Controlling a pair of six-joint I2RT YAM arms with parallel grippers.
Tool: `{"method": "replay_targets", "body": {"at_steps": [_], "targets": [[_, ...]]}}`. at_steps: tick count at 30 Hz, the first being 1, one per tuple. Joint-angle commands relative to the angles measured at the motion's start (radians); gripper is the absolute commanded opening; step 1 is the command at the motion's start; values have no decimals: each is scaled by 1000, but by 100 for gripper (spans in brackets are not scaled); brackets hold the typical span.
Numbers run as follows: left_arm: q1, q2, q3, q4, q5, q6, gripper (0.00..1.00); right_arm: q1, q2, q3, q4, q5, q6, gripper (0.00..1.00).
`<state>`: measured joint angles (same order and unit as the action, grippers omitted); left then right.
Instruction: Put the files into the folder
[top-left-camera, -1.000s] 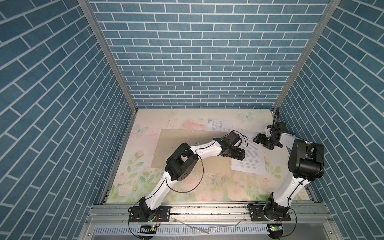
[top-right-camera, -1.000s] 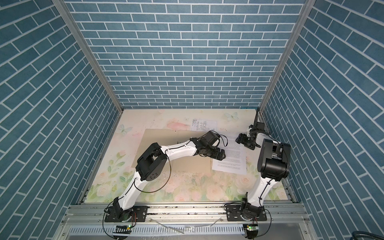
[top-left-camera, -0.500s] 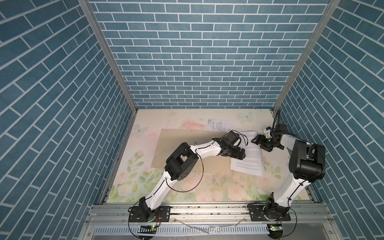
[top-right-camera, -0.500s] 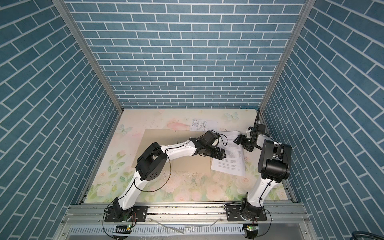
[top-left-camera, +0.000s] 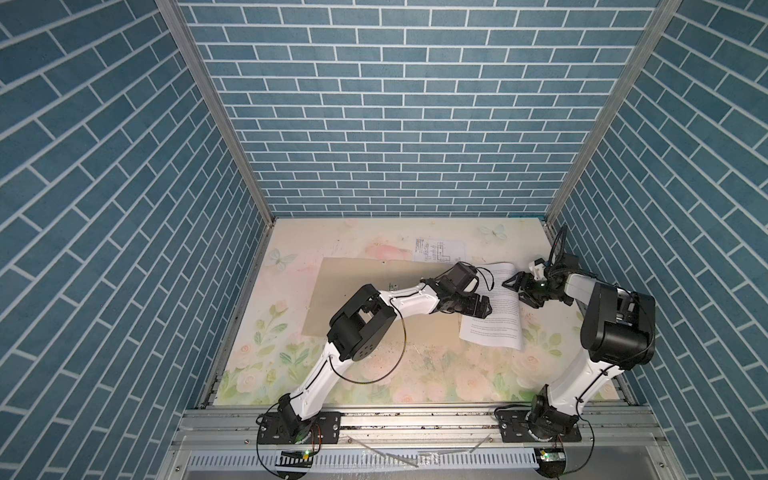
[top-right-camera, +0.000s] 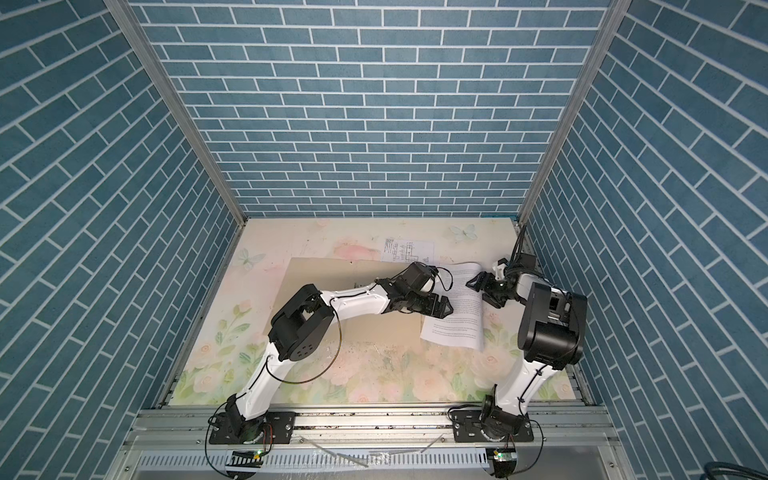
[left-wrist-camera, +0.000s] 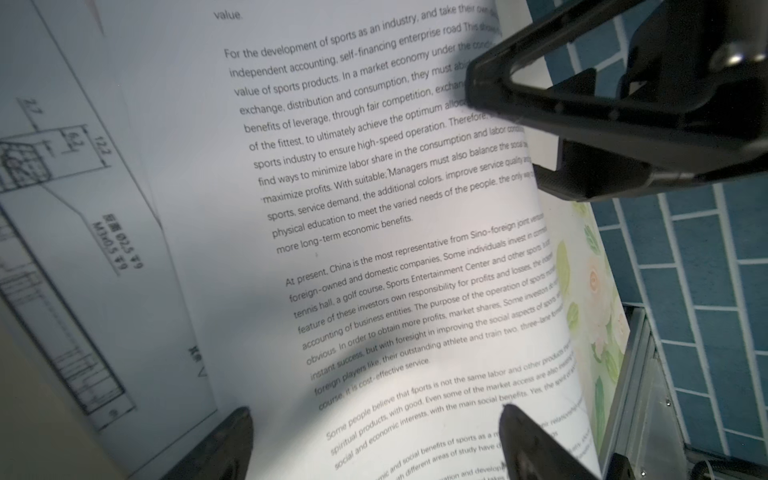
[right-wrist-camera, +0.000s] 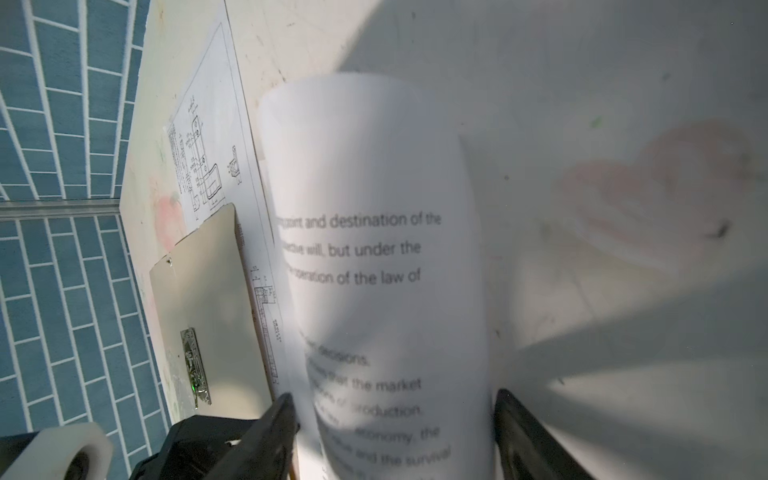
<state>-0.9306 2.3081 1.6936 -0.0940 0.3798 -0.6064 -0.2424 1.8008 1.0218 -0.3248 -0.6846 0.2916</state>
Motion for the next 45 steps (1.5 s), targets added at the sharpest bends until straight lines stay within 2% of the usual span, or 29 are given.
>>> {"method": "replay_targets", "body": {"at_steps": [1, 8, 15, 17, 25, 30, 33, 39, 45], "targets": [[1, 55, -54, -13, 33, -29, 94, -1, -34, -43, -6, -47, 18, 73], [1, 54, -86, 67, 55, -60, 93, 0, -46, -80, 1, -66, 21, 70], [1, 24, -131, 125, 60, -91, 93, -19, -49, -102, 4, -13, 58, 58], [1, 4, -141, 129, 64, -101, 93, -26, -54, -110, 6, -1, 63, 57], [-5, -157, -199, 107, 0, -107, 93, -43, -67, -122, 4, 45, 70, 54], [-48, -269, -284, 106, -30, -132, 93, -44, -62, -122, 2, 55, 72, 54], [-87, -337, -385, 150, -49, -190, 93, -44, -59, -123, 2, 62, 74, 54], [-184, -435, -611, 360, -102, -379, 94, -44, -48, -127, 5, 80, 76, 54], [-279, -401, -666, 529, -172, -543, 94, -44, -55, -134, 9, 85, 81, 54]]}}
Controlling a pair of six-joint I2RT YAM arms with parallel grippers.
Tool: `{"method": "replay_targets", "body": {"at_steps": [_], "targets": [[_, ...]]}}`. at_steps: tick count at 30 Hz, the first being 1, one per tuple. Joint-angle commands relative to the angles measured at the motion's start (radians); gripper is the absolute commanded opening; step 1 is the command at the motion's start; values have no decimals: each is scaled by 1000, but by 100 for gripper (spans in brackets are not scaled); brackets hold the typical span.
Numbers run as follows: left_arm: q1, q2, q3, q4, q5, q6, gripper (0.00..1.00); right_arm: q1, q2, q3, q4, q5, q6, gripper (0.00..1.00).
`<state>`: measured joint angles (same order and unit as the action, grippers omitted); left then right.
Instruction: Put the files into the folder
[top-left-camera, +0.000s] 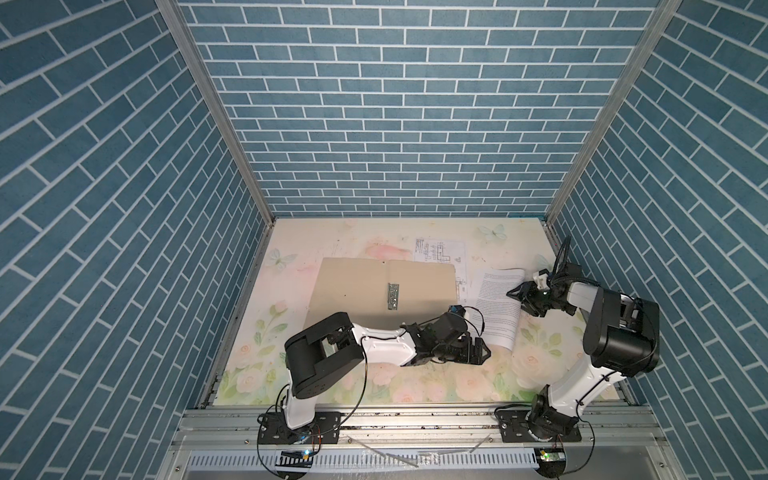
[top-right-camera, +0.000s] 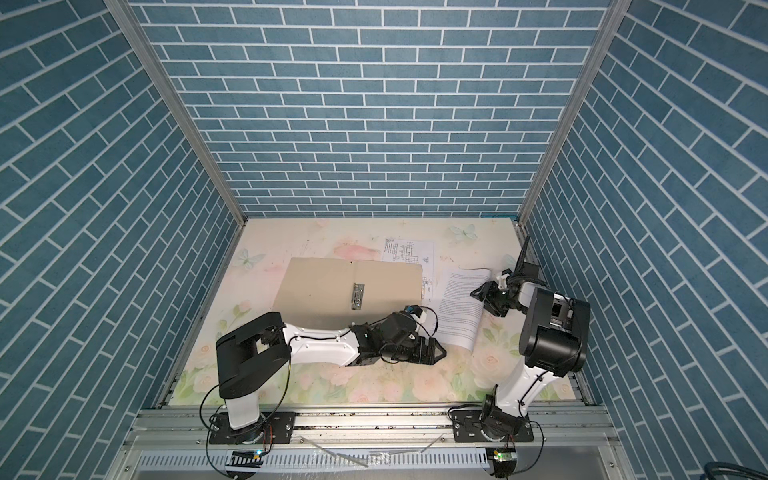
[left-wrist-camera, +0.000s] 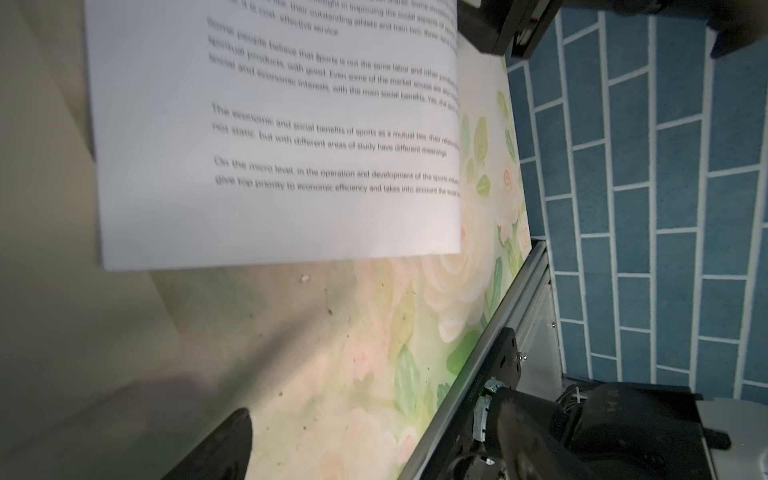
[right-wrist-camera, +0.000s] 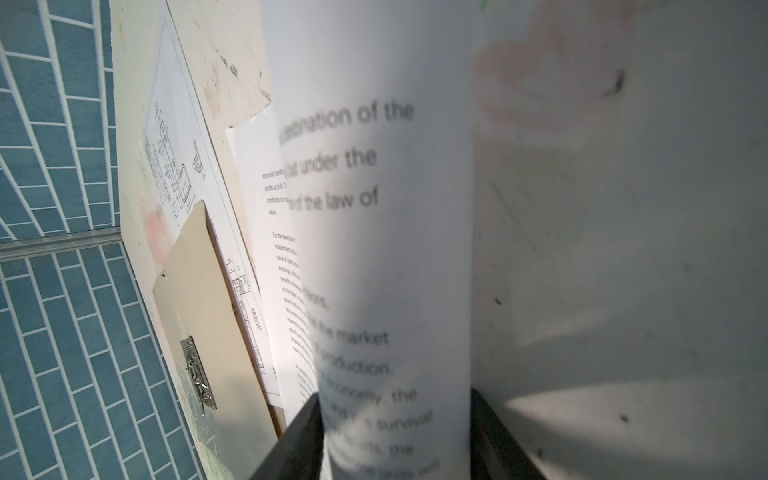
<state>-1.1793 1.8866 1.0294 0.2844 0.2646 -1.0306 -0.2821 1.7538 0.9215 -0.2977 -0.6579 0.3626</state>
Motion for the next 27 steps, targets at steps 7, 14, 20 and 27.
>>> {"method": "replay_targets", "body": {"at_steps": [7, 14, 20, 27], "targets": [[-70, 141, 4, 362, -128, -311, 92, -5, -17, -33, -16, 66, 16, 54], [-84, 223, 33, 437, -214, -419, 89, -5, -19, -33, -10, 67, 25, 53], [-85, 206, 49, 365, -263, -339, 86, -5, -24, -35, -10, 71, 27, 53], [-85, 217, 28, 426, -268, -363, 85, -5, -13, -39, 0, 69, 30, 53]]}}
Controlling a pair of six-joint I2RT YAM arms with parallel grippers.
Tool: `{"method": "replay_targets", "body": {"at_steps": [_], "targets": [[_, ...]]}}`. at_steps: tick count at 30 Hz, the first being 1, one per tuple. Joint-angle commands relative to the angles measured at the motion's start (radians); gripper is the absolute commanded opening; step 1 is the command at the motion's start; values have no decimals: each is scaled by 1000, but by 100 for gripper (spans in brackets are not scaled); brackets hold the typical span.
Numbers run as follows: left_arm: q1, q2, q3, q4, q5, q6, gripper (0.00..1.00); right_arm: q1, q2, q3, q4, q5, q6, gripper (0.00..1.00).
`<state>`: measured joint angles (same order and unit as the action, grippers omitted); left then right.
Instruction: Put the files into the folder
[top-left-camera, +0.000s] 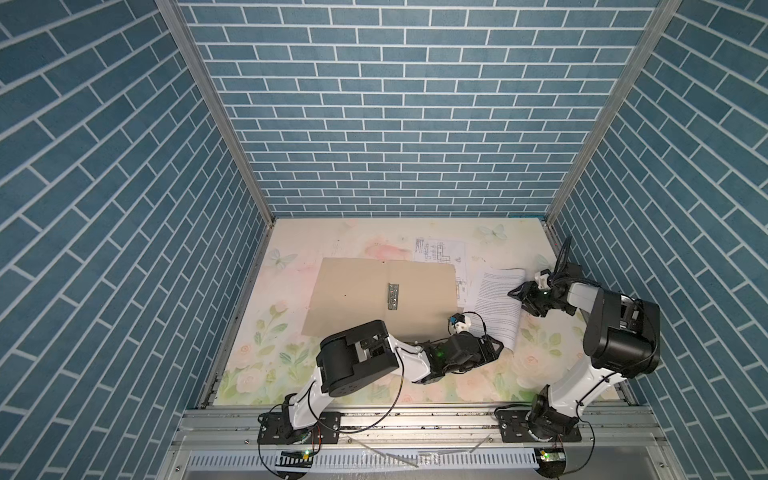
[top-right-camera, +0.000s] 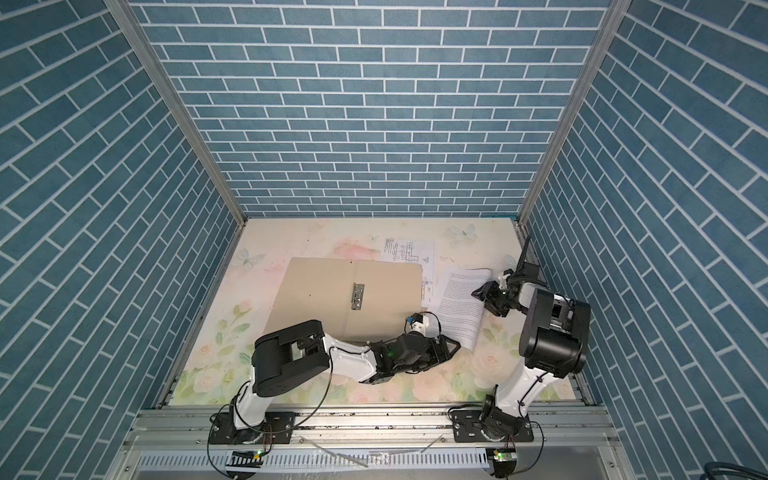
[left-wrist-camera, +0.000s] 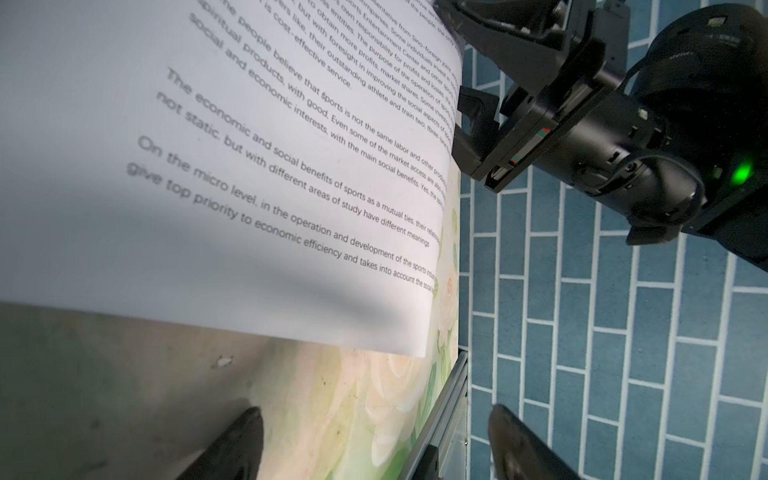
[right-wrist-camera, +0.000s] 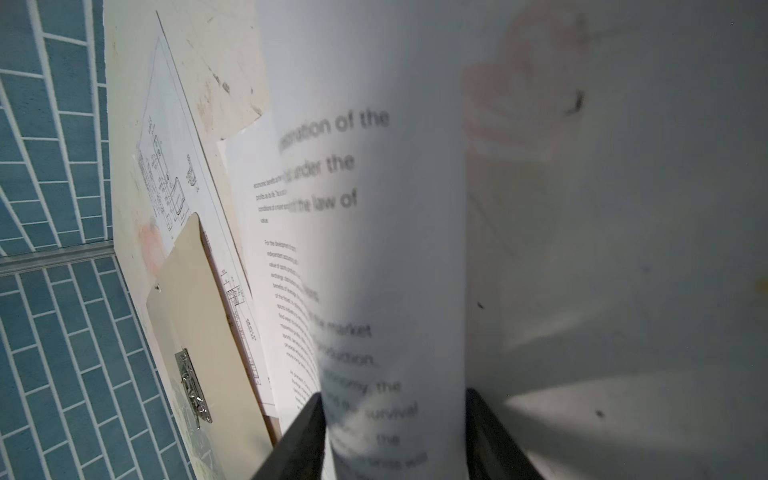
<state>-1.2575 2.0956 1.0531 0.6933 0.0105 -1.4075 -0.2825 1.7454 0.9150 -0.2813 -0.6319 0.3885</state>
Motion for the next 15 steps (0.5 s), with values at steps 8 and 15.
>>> {"method": "replay_targets", "body": {"at_steps": [8, 15], "targets": [[-9, -101, -20, -135, -98, 194, 86, -4, 3, -34, -13, 51, 6, 53], [-23, -198, 46, -472, -206, 601, 90, -4, 3, -34, -20, 60, 3, 53]]}}
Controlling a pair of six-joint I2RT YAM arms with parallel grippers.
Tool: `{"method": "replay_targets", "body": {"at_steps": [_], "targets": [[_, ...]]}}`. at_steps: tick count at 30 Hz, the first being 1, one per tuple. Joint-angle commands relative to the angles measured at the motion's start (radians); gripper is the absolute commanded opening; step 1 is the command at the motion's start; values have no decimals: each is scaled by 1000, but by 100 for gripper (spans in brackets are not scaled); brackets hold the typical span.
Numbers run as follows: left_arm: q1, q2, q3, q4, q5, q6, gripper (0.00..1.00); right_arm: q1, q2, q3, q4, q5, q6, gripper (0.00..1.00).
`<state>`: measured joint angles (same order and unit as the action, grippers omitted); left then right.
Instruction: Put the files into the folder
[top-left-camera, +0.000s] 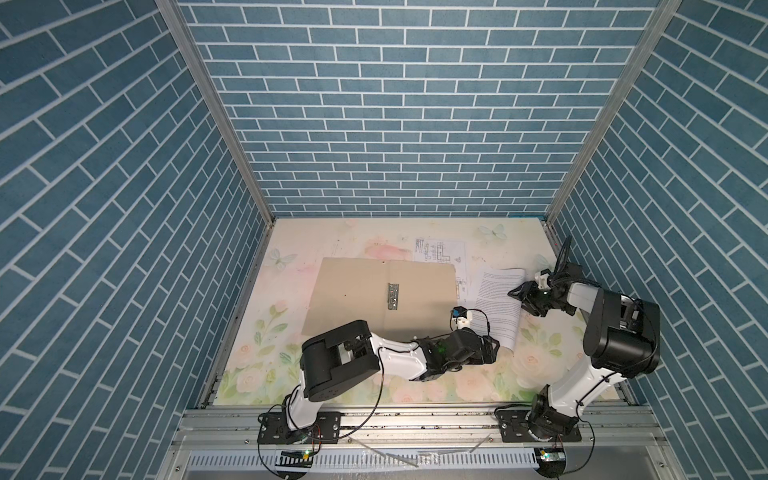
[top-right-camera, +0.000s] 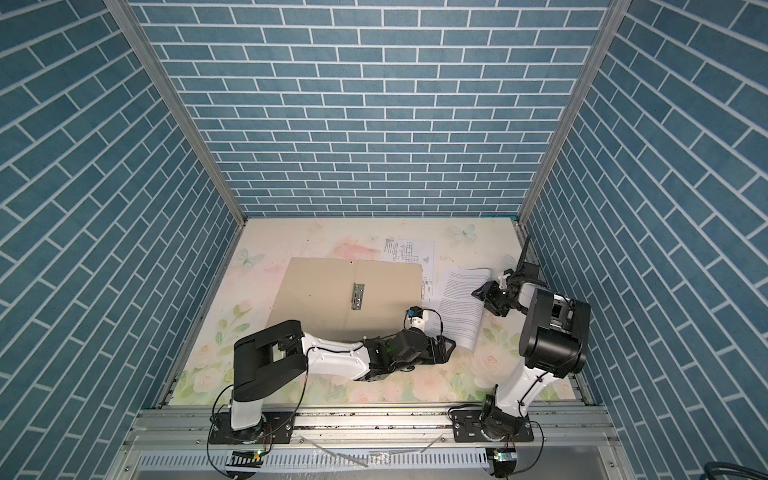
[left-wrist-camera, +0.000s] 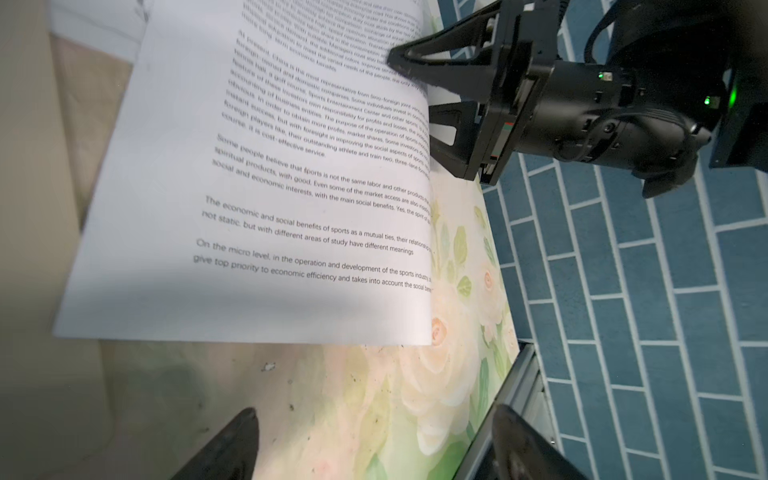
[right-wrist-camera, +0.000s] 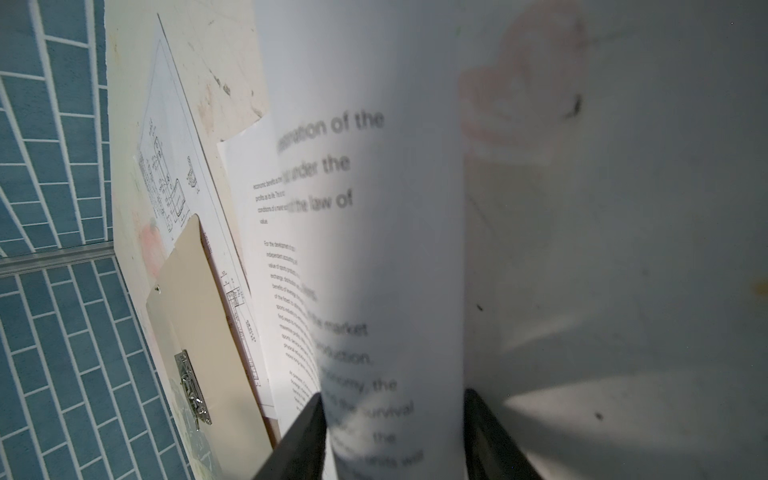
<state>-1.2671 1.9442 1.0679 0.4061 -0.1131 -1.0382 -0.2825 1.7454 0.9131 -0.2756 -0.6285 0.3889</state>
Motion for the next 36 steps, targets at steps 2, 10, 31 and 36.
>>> {"method": "replay_targets", "body": {"at_steps": [2, 10, 31, 36], "targets": [[-26, -62, 46, -266, -145, 372, 92, -4, 4, -31, -27, 58, 1, 52], [-141, 17, 71, -228, -461, 1053, 100, -4, 18, -27, -27, 61, -3, 53], [-110, 310, 244, 35, -422, 1478, 98, -4, 35, -19, -52, 94, -22, 52], [-72, 347, 269, 58, -396, 1497, 93, -4, 43, -14, -57, 98, -28, 52]]}}
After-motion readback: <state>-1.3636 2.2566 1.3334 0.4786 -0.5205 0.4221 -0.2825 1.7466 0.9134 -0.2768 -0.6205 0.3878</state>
